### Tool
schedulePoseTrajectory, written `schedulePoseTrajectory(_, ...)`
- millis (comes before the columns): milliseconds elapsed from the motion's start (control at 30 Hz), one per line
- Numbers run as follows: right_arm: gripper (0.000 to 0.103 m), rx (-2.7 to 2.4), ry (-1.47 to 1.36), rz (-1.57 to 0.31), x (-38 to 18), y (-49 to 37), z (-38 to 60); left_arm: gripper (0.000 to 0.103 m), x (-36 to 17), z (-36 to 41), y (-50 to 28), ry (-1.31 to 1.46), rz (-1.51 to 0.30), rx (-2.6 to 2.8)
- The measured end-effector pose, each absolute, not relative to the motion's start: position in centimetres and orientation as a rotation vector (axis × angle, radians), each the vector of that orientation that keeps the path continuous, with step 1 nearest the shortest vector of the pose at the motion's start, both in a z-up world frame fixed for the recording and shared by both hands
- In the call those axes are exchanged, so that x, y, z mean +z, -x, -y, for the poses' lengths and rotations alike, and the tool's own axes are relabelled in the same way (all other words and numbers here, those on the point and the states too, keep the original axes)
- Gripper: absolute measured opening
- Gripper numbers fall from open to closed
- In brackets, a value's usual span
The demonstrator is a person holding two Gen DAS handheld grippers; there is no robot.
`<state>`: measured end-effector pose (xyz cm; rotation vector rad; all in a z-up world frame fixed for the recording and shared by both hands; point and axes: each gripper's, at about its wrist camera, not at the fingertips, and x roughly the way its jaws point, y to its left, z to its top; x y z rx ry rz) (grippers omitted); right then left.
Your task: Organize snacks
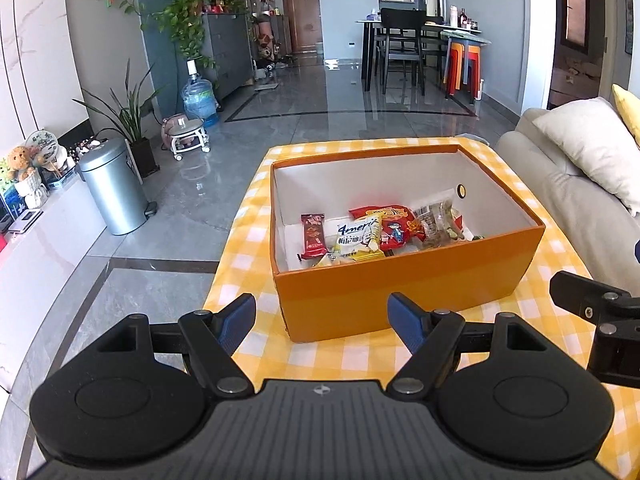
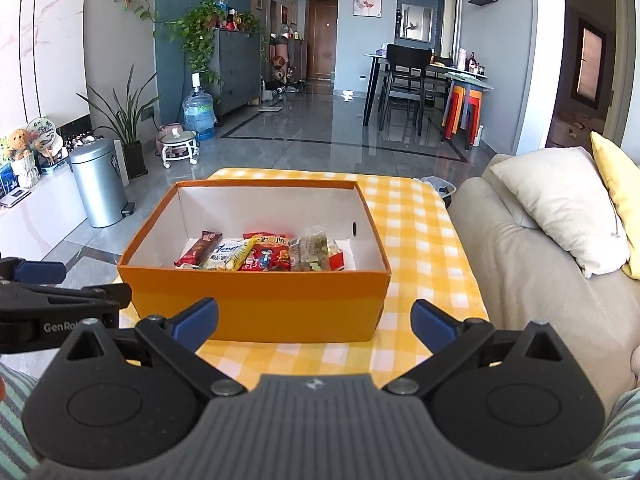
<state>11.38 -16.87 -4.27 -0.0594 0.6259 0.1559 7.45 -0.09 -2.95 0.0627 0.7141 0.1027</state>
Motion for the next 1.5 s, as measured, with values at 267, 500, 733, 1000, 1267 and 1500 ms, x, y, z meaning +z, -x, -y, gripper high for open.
schedulePoseTrajectory(267, 0.099, 0.152, 0.059, -0.613, -4.02, -11.11, 16.78, 0.088, -2.51, 0.06, -7.21, -0.064, -0.706, 0.097)
schedulePoseTrajectory(500, 0.099, 0.152, 0.059, -0.613, -4.00, -11.06, 16.66, 0.088, -2.26, 0.06, -7.20, -0.062, -0.707, 0.094)
schedulePoseTrajectory(733, 0.099, 0.158, 0.062, -0.614, -4.12, -10.99, 16.67, 0.088, -2.18, -0.01, -7.18, -0.064, -0.707, 0.094)
schedulePoseTrajectory(1000, 0.099, 0.154, 0.055, -0.614, -3.97, -11.06, 16.76, 0.088, -2.09, -0.01, -7.13, -0.062, -0.706, 0.094)
schedulePoseTrajectory(1267, 0.099, 0.155, 0.059, -0.613, -3.94, -11.08, 16.71, 0.088, -2.01, -0.05, -7.11, -0.062, -0.703, 0.094)
schedulePoseTrajectory(1500, 0.099, 0.157, 0.061, -0.618, -3.98, -11.11, 16.66, 0.088, -2.03, -0.02, -7.12, -0.061, -0.703, 0.091)
